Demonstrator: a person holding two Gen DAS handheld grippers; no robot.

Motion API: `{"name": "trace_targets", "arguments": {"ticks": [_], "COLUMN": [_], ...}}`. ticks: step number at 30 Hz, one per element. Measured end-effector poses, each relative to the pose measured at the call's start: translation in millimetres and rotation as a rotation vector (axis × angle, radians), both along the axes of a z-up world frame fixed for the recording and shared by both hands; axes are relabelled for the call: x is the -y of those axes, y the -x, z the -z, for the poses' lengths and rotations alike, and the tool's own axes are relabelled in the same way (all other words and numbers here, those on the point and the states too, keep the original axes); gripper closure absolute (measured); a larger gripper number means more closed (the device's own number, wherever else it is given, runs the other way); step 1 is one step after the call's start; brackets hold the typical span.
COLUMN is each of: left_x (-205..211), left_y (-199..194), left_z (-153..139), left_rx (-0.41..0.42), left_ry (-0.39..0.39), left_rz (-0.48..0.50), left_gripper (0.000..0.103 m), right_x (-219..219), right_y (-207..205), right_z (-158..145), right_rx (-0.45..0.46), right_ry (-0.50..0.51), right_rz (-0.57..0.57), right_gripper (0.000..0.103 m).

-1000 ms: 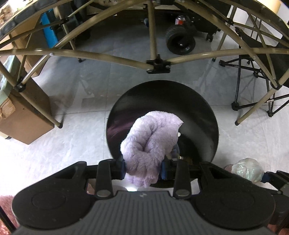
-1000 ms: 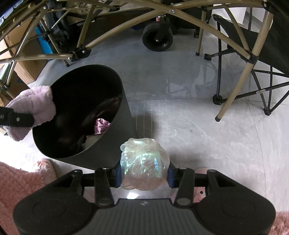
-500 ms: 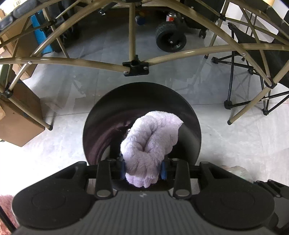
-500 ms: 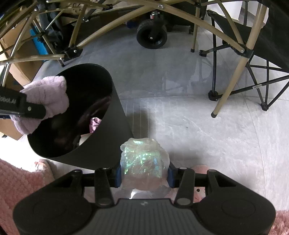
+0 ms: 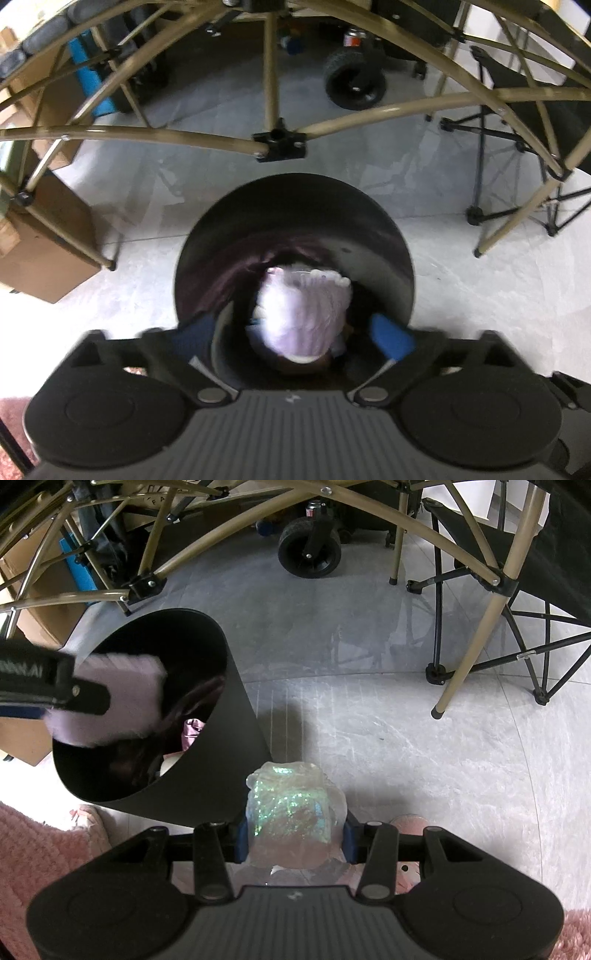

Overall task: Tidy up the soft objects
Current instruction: 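Open the left tool over the bin to drop the lavender headband, then move the right tool over the bin and open it to drop the bag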

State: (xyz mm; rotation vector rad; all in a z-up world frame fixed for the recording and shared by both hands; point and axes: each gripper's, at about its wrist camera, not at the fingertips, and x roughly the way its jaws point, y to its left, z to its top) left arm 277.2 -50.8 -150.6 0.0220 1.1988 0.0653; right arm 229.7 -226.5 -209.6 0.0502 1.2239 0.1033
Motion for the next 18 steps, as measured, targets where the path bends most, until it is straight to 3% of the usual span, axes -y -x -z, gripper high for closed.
{"name": "trace_targets", "arguments": {"ticks": [18], "left_x": [-3.6], "left_y": [-0.7], "left_z": [3.0], "left_rx": [-0.028], "left_ry": [0.013], "left_rz": [-0.001], "left_gripper": [0.000], "right_x": [0.8], "right_y": [0.5], "right_z": [-6.1], "right_rx": [0.017], "right_ry": [-0.008], "right_rz": [0.003], "right_gripper": [0.058]}}
